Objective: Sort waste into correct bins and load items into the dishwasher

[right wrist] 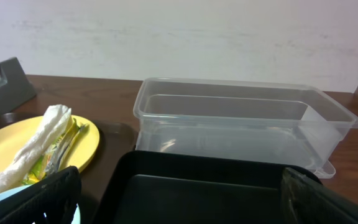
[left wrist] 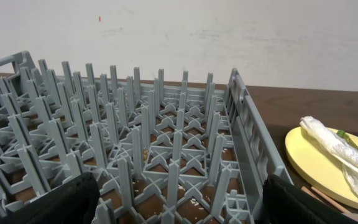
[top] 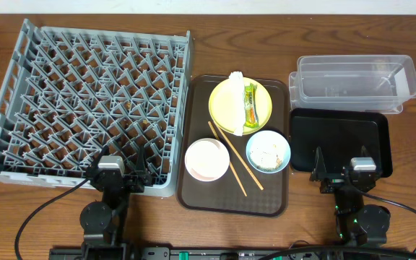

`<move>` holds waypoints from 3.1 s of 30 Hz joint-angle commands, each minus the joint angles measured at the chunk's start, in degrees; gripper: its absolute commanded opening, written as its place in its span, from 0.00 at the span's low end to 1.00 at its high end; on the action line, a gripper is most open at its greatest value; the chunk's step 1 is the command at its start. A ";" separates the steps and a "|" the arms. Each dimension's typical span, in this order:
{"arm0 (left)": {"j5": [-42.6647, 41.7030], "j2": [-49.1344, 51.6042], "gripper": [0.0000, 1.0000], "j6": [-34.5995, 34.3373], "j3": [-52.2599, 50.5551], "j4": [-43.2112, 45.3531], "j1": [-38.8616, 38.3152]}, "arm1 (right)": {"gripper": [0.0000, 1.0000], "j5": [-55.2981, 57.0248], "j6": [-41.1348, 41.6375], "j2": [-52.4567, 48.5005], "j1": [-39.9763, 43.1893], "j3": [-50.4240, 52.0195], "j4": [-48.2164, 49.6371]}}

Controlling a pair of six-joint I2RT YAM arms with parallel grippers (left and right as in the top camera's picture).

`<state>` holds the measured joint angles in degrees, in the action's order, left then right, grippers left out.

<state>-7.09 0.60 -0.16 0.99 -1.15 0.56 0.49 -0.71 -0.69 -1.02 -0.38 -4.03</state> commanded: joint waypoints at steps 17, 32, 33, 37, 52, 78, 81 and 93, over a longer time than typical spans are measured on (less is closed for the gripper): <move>-0.98 -0.37 0.87 -0.09 -0.76 -2.25 0.17 | 0.99 0.57 -0.66 0.26 -0.52 0.07 -0.22; -0.98 -0.37 0.87 -0.09 -0.76 -2.25 0.17 | 0.99 0.57 -0.66 0.26 -0.52 0.07 -0.22; -0.98 -0.37 0.87 -0.09 -0.76 -2.25 0.17 | 0.99 0.59 -0.66 0.26 -0.52 0.07 -0.24; -0.98 -0.37 0.87 -0.09 -0.76 -2.27 0.17 | 0.99 0.57 -0.66 0.26 -0.52 0.07 -0.22; -0.98 -0.26 0.87 -0.09 -0.76 -2.25 0.17 | 0.99 0.57 -0.66 0.26 -0.52 0.07 -0.22; -0.98 -0.26 0.87 -0.07 -0.76 -2.23 0.17 | 0.99 0.74 -0.66 0.26 -0.50 0.07 -0.20; -1.07 -0.26 0.87 -0.11 -0.76 -2.19 0.17 | 0.99 0.74 -0.66 0.26 -0.50 0.07 -0.20; -1.20 1.86 0.87 -2.62 2.10 -3.39 0.17 | 0.99 -1.20 4.52 0.11 -0.50 -1.40 0.59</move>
<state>-7.14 1.08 -1.52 1.78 -2.55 0.56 0.21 1.23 -0.69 -1.04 -0.40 -3.62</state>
